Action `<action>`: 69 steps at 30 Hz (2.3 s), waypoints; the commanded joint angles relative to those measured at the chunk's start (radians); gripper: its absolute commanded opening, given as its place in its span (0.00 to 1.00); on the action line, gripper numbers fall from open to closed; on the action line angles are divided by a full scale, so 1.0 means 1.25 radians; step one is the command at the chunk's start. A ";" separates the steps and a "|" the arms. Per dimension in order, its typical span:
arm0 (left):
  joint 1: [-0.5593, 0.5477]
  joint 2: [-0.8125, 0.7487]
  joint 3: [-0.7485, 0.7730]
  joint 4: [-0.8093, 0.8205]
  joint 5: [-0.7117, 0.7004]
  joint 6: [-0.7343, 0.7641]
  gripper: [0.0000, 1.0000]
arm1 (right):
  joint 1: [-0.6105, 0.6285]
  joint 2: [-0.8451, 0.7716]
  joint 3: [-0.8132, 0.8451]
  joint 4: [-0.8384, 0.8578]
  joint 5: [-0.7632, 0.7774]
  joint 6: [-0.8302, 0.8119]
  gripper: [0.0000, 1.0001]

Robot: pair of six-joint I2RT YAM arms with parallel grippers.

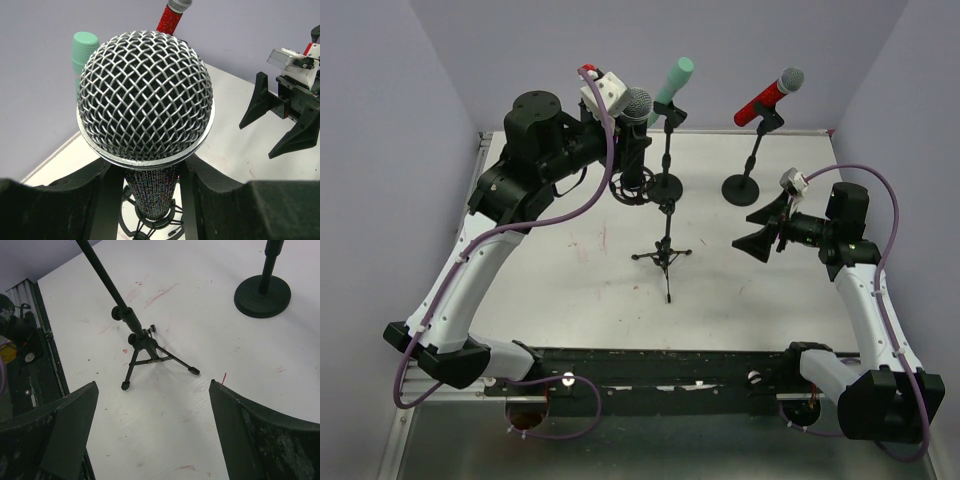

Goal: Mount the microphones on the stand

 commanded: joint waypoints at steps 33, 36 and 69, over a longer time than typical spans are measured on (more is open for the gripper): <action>0.041 0.039 0.004 -0.135 0.113 0.002 0.00 | 0.002 -0.006 0.004 -0.004 0.014 -0.022 0.99; 0.041 0.035 -0.015 -0.137 0.084 0.028 0.00 | 0.001 -0.006 0.004 -0.003 0.012 -0.023 1.00; 0.068 0.084 0.015 -0.216 0.142 -0.165 0.00 | 0.003 -0.002 0.008 -0.016 0.005 -0.036 1.00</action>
